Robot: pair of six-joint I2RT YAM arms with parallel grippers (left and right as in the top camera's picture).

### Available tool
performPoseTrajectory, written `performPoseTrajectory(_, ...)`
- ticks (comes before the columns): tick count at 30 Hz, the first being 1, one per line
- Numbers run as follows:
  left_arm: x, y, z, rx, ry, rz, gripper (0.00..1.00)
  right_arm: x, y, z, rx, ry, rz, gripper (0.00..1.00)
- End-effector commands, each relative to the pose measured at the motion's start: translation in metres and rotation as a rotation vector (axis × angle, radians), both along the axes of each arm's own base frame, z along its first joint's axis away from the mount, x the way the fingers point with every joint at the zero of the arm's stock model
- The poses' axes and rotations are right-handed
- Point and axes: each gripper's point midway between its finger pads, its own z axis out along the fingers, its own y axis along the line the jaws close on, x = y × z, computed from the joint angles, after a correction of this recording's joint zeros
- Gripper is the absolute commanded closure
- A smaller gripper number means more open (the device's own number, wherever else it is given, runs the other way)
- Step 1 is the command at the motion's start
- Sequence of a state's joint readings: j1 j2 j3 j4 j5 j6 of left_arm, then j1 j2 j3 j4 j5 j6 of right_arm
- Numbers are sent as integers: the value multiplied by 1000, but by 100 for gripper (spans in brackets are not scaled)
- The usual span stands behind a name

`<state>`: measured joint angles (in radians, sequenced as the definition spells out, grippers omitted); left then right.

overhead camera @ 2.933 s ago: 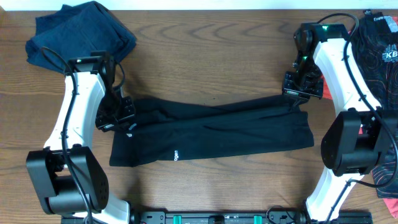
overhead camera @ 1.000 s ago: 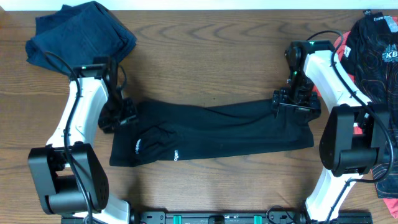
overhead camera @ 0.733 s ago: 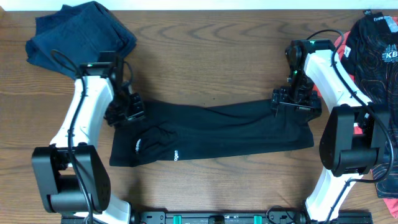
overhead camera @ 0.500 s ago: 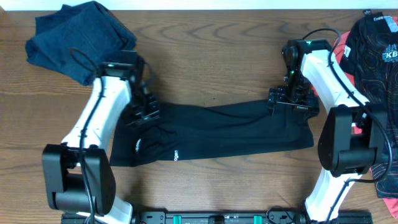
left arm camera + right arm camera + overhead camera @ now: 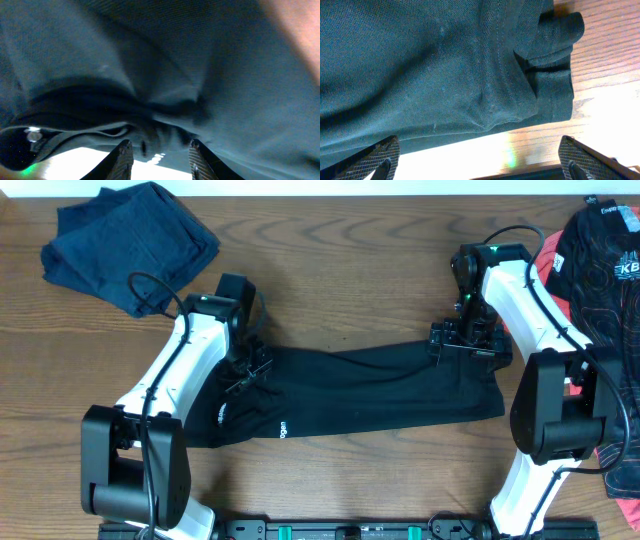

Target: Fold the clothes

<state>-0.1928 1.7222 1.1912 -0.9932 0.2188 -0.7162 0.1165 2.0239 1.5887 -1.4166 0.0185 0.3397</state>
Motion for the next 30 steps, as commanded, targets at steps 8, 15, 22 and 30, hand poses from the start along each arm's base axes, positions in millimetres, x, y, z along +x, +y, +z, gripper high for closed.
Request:
performPoseTrajectory(8,-9,8,-22,33,10,61,61,6,2,11,3,-42,29,1)
performPoseTrajectory(15,-14,9,-22,37,28,49,81,6,2,11,3,-43,29,1)
performPoseTrajectory(22,-27,12,-21,44,76,12,94,6,2,11,3,-43,29,1)
performPoseTrajectory(30,-54,33,-16,149,180,-52,94,8,2,11,4,-51,29,1)
